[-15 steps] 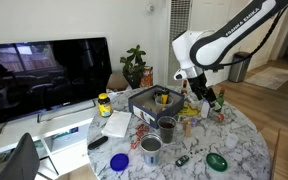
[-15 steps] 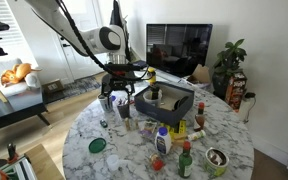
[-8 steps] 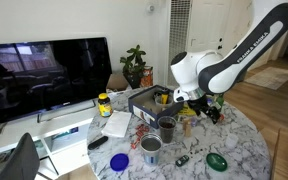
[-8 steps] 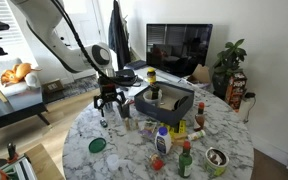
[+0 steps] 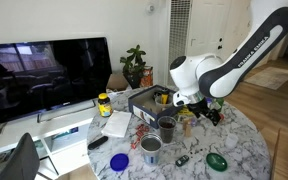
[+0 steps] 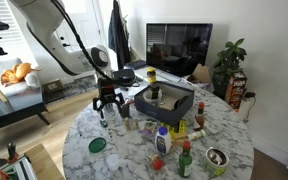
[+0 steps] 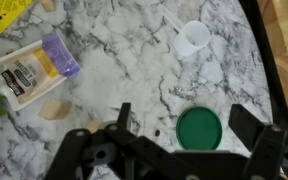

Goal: Make the brown object to the left lie flat on the table and then put the car plush toy on top of it

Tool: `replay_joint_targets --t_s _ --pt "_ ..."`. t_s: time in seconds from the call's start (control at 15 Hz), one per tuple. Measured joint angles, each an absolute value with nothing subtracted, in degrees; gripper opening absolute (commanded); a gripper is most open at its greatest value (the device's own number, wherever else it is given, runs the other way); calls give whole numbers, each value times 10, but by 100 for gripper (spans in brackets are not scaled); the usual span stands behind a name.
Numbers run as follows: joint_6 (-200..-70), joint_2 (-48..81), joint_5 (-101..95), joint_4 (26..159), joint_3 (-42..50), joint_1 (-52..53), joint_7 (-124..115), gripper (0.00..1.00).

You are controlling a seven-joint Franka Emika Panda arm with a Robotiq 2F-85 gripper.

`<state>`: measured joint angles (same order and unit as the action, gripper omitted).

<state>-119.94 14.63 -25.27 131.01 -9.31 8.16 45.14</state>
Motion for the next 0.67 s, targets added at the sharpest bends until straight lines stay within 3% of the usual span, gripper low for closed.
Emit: replay_joint_targets --t_s 0.67 --pt "-1231 222 -393 1281 -106 111 459 100"
